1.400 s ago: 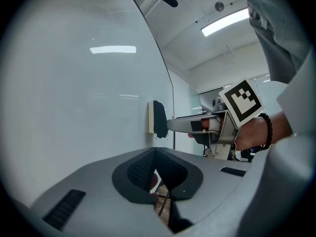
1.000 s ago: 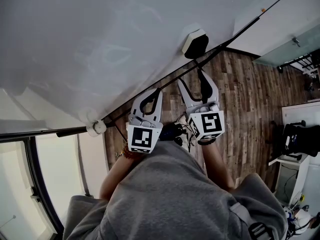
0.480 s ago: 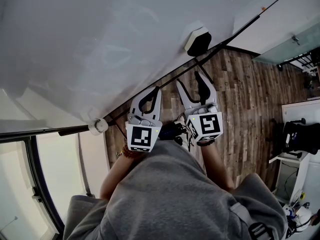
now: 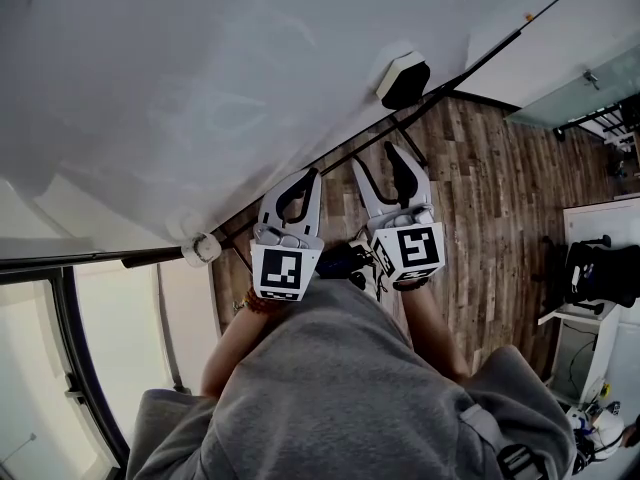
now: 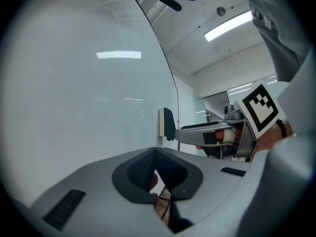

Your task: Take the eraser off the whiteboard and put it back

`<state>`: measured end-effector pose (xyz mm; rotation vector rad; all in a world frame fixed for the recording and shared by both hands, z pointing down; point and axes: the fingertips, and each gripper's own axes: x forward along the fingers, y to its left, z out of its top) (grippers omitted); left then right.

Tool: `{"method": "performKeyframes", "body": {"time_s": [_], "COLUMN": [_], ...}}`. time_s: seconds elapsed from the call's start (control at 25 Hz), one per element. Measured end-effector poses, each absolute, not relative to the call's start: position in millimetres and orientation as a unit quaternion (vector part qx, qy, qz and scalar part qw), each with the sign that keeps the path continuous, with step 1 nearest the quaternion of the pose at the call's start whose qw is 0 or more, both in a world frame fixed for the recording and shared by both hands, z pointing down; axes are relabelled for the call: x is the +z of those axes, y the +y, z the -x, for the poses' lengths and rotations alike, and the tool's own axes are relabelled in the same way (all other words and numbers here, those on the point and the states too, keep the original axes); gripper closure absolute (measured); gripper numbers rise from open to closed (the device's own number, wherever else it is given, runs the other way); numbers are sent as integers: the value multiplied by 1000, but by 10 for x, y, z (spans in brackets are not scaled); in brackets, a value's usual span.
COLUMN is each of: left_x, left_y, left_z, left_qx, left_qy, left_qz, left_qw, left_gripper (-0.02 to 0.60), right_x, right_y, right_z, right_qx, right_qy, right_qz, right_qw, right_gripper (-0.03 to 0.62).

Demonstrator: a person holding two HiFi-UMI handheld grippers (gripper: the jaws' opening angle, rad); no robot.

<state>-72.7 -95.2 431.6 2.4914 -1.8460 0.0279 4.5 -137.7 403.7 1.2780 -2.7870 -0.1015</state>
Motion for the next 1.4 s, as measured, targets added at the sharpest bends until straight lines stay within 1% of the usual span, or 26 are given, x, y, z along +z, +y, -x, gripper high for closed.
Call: {"method": "performKeyframes", "body": {"time_s": [0.08,0.16,0.36,0.6,0.72,0.76,0.96,1.16,1.4], "left_x": [4286,4274,4268,4250,4253,4254,4284,4313,4309], "left_y": [-951,-940,-912,-871,-851,-843,-792,-745,-727], "left_z": [748,759,775,754,743,747,784,806,800], "left_qx": [6,5,-1,-1,0,0,4,6,4], "left_qy": [-597,-597,-597,-596,-597,-598,-602,-604,-605], "left_qz": [-802,-802,-802,-803,-802,-802,-798,-797,-796], "left_qw": [19,17,21,17,15,15,13,11,10], "left_gripper": [575,575,575,575,575,575,575,575,575], "right_x": [4030,4022,4067,4055,4044,4045,4049,4032,4017], "right_y": [-1349,-1314,-1257,-1161,-1143,-1134,-1066,-1006,-965], "right_z": [-18,0,32,62,24,22,61,25,13], "right_qx": [-34,-35,-41,-40,-37,-35,-39,-53,-63], "right_qy": [-908,-908,-908,-908,-902,-901,-900,-888,-881], "right_qz": [-416,-416,-414,-415,-430,-433,-434,-457,-467], "right_qw": [35,32,42,35,28,26,27,26,26], "right_gripper": [365,391,404,429,490,497,512,554,563]}}
